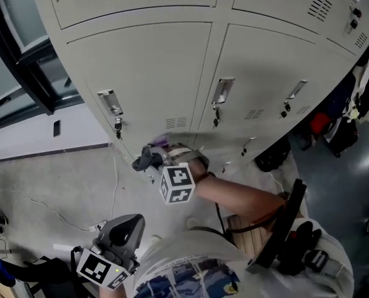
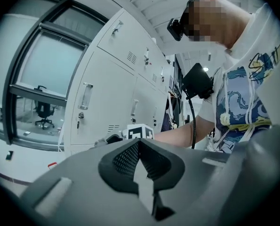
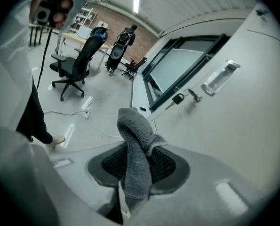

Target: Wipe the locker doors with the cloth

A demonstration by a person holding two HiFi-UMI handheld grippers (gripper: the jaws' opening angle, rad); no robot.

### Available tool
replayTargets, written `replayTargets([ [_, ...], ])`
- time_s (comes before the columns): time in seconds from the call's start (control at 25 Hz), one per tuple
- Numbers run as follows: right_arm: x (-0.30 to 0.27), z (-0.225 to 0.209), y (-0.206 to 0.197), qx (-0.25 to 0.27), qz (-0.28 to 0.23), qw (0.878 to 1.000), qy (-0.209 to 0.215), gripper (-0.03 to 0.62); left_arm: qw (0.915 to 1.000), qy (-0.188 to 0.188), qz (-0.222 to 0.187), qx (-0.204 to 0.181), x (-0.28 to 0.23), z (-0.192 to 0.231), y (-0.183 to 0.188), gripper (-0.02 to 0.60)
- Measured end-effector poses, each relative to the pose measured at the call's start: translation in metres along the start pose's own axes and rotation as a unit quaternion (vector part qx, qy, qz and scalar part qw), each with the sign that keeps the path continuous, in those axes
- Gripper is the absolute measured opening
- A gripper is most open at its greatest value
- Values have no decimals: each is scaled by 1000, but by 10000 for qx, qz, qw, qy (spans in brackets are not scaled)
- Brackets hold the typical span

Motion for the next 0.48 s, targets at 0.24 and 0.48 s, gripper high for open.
replayTargets([
  [0.24, 93, 24, -39, -1451, -459, 9882, -192, 115, 9998, -6, 172, 110, -39, -17, -11, 2],
  [0.48, 158, 37, -88, -2676, -749, 9594, -484, 115, 9991, 56, 391, 145, -84, -32, -17, 2],
])
Point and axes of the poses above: the fingertips, and each gripper's own axes: x backward along the fingers, z to its left, y out of its top, the point moved 10 cm from there along x, backward along the fingers, and after that the axes turned 8 degrees about -z, right-handed, at the moved point
